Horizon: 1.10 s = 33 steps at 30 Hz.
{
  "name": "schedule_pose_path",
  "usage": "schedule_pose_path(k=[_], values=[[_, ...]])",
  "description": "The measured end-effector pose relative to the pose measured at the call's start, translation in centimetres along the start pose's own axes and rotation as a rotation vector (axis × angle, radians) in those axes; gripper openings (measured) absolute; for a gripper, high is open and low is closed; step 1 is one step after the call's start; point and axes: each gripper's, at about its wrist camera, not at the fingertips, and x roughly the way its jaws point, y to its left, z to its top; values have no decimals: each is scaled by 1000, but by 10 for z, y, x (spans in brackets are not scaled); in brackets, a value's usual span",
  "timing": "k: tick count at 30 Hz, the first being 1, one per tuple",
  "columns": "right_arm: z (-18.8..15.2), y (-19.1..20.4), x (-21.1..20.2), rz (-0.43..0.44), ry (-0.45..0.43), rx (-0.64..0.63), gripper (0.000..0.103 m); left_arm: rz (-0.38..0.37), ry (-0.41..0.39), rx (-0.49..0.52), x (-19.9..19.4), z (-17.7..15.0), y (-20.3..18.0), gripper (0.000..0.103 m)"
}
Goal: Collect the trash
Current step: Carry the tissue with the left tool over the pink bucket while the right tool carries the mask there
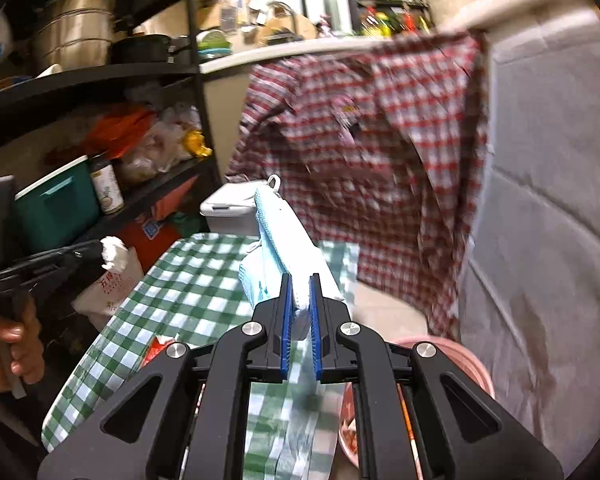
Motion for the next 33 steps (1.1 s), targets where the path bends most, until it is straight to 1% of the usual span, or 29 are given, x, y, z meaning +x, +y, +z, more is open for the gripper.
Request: schedule_pose_path(k=[1,6,10,14,33], values=[[-1,-4,-1,-3,3,15,8,1,-4,-7,-2,-1,-2,0],[-6,-15,-11,-36,-16,9,8,4,-22,-26,-10,-5,-16,0],[-8,-19,-18,-74,-34,-13,8,1,-41,-11,-14,-5,-33,0],[-10,-26,-25,-91,-44,-18,8,-11,-52,0,-14,-4,-46,0],[-17,-64,-34,-161,-38,1,8,-67,-43,28,11,-5,-91,0]])
